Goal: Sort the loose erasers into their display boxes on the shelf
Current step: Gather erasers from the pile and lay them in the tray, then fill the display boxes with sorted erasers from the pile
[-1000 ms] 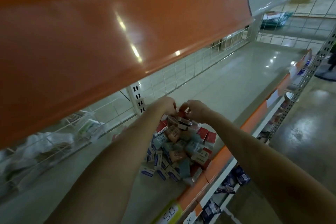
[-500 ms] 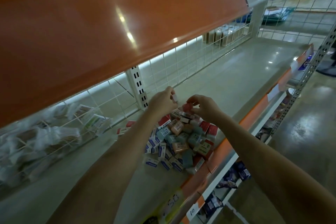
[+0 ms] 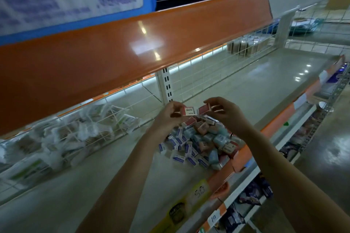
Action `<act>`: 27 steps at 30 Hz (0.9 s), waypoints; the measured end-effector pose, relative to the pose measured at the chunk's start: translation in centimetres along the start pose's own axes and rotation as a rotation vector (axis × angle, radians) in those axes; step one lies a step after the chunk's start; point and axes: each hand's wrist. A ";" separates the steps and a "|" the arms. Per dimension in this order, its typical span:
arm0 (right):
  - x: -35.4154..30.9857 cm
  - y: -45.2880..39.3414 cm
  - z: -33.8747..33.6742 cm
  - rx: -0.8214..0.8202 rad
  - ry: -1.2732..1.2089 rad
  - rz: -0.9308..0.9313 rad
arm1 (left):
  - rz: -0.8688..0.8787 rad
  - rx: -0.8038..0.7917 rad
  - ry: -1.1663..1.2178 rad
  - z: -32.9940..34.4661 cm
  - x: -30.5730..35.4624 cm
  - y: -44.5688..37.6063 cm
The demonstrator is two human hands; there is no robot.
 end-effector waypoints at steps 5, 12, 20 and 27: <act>-2.0 1.7 1.8 -0.010 -0.063 0.026 | 0.012 0.053 0.095 -2.0 -0.3 3.3; -5.2 3.5 6.2 -0.033 -0.092 0.133 | -0.029 0.099 0.328 -5.1 -2.0 8.0; -8.3 5.4 12.1 -0.126 -0.323 0.240 | -0.081 0.274 0.484 -8.5 -2.8 14.0; -11.3 7.1 17.8 -0.303 -0.408 0.273 | -0.133 0.407 0.574 -12.6 -3.0 20.5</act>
Point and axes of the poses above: each hand's wrist, its own y-axis away from the middle knuckle, its own z-axis out of the palm, x = y × z, and after that the axes turned 1 degree about y, right-handed
